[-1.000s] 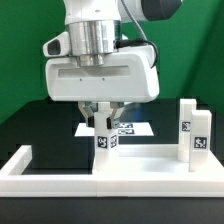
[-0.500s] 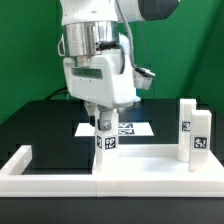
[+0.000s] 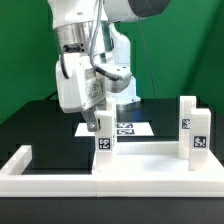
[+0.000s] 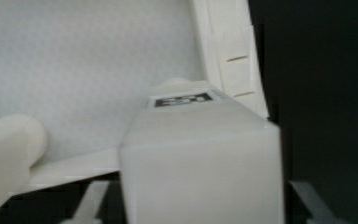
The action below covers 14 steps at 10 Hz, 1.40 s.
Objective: Assemble desk
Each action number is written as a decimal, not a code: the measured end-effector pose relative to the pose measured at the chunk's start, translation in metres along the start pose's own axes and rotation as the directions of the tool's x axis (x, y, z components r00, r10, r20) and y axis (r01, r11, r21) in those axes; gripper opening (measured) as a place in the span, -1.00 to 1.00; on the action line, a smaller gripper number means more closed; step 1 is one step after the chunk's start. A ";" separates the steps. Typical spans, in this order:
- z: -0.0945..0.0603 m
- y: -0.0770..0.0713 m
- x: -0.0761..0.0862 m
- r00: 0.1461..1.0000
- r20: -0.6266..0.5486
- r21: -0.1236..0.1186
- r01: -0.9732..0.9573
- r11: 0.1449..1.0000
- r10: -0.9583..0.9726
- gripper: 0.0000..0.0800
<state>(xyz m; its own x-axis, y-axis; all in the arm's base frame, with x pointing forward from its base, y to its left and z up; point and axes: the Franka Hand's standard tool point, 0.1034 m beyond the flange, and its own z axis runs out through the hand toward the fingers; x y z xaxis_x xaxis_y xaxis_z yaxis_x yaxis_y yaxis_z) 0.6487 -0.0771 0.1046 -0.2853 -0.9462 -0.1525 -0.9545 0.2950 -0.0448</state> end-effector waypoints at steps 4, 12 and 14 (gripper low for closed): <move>-0.001 0.001 -0.001 0.993 -0.013 0.001 -0.116 0.993 0.116 -0.25; -0.059 -0.002 -0.055 0.997 0.055 0.062 -0.059 0.996 0.055 0.62; -0.059 -0.002 -0.056 0.997 0.055 0.062 -0.057 0.996 0.054 0.62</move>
Offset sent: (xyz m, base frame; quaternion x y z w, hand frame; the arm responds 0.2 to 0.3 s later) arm -0.0069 0.0006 -0.0032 -0.0165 0.0343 0.1531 0.9875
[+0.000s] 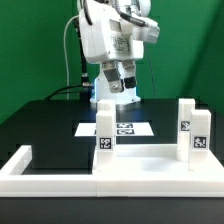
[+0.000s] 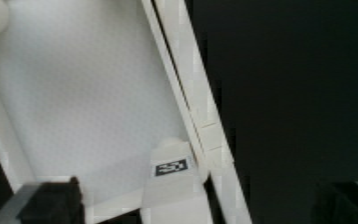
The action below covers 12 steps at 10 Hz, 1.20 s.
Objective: Assemble desk
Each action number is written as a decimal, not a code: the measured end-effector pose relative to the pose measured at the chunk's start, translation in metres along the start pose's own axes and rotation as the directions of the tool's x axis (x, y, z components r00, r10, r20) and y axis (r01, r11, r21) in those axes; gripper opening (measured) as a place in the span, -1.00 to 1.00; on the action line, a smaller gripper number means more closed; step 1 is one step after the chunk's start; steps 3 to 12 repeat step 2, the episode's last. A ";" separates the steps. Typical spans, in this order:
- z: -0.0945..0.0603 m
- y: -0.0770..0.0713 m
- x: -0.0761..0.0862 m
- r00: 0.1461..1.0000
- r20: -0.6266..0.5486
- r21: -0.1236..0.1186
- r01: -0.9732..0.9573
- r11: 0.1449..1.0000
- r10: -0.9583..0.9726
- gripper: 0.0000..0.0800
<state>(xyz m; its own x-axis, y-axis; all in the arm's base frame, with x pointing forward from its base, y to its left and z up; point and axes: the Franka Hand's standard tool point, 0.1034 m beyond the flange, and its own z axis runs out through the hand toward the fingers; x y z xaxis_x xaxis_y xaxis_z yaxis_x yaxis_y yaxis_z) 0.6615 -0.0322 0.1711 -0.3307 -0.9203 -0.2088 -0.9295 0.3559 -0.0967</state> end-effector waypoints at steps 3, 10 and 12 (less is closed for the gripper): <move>0.001 0.000 0.000 1.000 -0.001 -0.001 0.001 1.000 -0.001 0.62; 0.001 0.000 0.000 1.000 -0.001 -0.001 0.001 1.000 -0.001 0.62; 0.001 0.000 0.000 1.000 -0.001 -0.001 0.001 1.000 -0.001 0.62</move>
Offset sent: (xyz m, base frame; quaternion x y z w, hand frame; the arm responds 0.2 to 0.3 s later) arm 0.0000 0.0000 0.0000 0.0000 0.0000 0.0000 1.0000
